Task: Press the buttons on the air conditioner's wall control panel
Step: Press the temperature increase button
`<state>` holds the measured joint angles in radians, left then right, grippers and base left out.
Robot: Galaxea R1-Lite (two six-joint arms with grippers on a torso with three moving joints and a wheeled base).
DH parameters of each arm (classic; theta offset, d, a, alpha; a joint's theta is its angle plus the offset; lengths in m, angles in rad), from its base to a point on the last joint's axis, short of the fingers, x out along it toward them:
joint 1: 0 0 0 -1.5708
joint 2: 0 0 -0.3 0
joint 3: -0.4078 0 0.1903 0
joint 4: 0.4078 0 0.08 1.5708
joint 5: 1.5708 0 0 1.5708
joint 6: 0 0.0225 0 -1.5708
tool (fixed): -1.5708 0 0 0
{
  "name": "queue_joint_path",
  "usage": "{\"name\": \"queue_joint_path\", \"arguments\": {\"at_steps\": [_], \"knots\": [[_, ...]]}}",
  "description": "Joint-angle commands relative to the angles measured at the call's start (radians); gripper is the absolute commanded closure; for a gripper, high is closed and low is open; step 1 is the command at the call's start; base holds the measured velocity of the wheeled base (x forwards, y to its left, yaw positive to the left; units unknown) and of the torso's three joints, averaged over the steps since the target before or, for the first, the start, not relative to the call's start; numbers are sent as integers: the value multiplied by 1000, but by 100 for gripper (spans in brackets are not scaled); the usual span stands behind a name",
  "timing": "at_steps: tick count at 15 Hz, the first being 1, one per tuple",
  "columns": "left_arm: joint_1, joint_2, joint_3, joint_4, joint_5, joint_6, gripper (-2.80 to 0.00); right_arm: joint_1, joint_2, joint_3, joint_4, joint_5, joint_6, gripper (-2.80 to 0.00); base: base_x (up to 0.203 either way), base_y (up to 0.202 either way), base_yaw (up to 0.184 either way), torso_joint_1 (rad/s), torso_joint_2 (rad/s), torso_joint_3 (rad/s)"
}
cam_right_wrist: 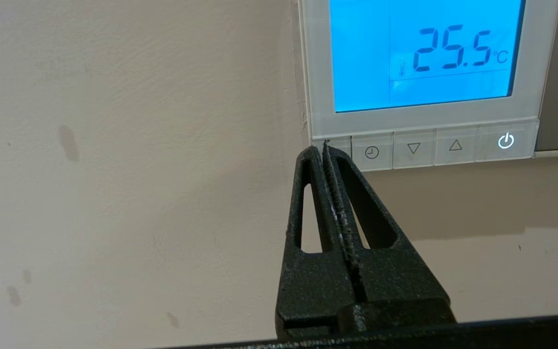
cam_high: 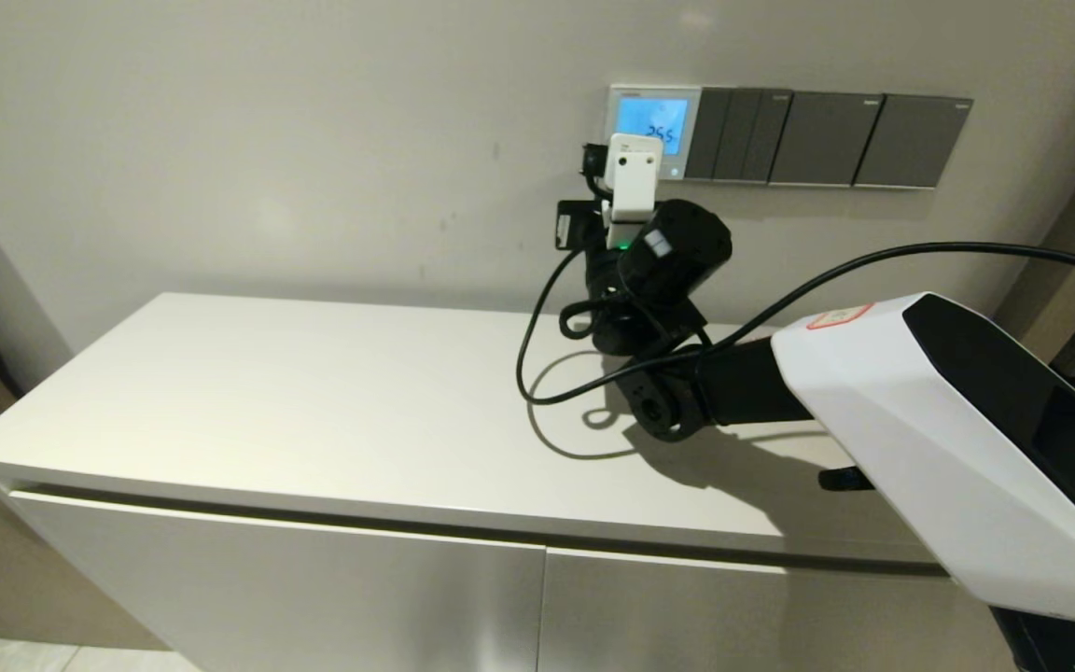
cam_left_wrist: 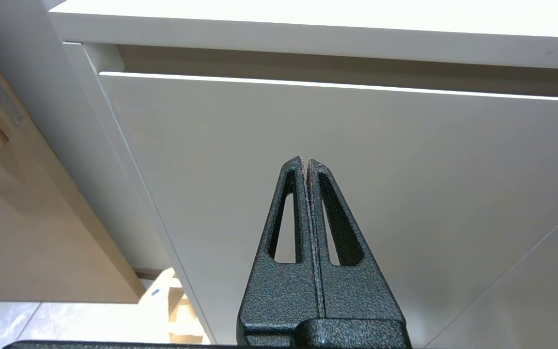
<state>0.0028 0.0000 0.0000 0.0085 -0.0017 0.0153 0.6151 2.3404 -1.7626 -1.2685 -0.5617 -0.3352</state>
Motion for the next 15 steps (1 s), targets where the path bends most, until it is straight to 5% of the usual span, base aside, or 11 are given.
{"name": "queue_joint_path", "arguments": {"at_steps": [1,15], "knots": [[0,1,0,0,0,0,0,3,-10,12,-12,-4,-2,0,0,0,0,0,0,0],[0,2,0,0,0,0,0,11,-16,29,-17,-3,-4,0,0,0,0,0,0,0]]}}
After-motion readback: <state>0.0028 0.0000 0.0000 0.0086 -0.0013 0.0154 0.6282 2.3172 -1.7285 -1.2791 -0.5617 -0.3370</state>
